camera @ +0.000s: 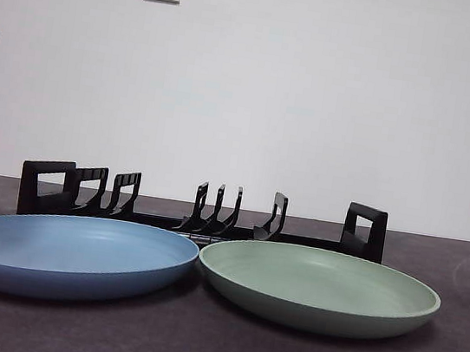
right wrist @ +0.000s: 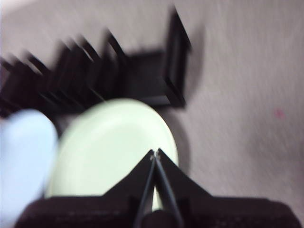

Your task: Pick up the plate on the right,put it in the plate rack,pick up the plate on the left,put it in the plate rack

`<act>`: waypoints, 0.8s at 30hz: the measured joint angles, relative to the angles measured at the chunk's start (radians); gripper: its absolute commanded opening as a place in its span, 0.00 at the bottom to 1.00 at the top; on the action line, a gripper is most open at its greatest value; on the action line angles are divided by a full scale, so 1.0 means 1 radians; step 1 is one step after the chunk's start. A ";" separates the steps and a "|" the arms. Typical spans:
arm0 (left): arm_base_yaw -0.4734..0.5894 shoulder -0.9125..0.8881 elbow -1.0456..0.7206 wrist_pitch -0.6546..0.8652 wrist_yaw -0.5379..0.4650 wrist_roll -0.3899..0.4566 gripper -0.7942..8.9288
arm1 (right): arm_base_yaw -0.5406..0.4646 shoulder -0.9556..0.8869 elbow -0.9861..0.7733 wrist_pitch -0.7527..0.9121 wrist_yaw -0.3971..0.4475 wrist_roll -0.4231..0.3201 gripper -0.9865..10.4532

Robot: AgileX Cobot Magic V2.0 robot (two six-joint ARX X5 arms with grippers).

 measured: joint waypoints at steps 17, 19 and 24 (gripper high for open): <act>-0.165 0.233 0.156 0.020 -0.024 -0.023 0.35 | 0.086 0.534 0.136 0.002 -0.052 -0.120 0.22; -0.189 0.249 0.184 0.020 -0.048 -0.015 0.35 | 0.087 0.570 0.137 0.003 -0.051 -0.120 0.22; -0.232 0.269 0.201 0.021 -0.083 0.009 0.35 | 0.084 0.600 0.137 0.003 -0.051 -0.120 0.08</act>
